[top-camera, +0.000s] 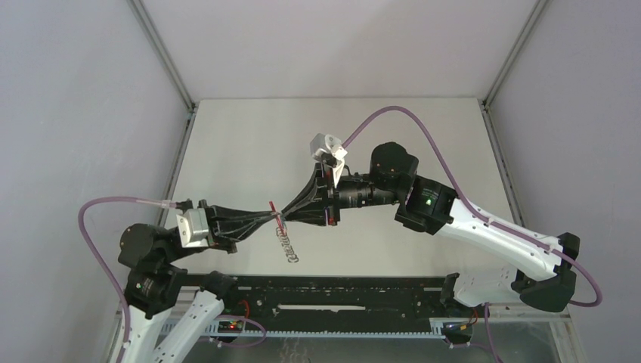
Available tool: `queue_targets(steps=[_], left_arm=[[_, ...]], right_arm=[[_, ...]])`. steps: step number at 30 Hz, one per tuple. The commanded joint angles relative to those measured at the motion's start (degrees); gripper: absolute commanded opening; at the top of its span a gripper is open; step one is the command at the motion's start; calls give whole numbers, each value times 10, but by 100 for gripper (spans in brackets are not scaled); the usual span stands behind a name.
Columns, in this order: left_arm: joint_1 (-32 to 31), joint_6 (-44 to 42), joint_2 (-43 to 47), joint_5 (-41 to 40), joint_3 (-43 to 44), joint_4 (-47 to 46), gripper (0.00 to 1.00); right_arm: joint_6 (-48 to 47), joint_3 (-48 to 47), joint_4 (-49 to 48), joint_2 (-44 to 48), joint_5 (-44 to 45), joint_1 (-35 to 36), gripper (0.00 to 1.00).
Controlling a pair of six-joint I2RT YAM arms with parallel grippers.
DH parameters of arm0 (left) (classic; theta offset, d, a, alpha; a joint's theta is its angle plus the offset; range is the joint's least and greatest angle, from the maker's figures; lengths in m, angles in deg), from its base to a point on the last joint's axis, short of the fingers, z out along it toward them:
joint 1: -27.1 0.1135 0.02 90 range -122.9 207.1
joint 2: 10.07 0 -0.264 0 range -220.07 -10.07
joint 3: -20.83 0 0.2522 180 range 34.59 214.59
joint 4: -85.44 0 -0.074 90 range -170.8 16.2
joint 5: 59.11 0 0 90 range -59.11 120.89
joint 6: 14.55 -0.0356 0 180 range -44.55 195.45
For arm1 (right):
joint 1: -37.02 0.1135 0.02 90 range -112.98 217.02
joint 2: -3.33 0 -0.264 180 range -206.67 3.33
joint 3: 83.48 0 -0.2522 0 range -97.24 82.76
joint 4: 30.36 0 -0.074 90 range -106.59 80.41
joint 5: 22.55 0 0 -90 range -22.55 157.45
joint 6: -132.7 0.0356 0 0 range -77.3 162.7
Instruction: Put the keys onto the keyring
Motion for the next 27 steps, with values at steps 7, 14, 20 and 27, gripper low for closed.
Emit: queue_targets(steps=[7, 14, 20, 27], left_arm=[[-1, 85, 8, -44, -27, -112, 0], [-2, 77, 14, -53, -31, -113, 0], [-1, 79, 14, -52, -29, -113, 0], [-2, 84, 14, -48, -30, -132, 0]], right_arm=[[11, 0, -21, 20, 56, 3, 0], [13, 5, -20, 22, 55, 2, 0], [19, 15, -16, 24, 48, -4, 0], [33, 21, -11, 24, 36, -16, 0]])
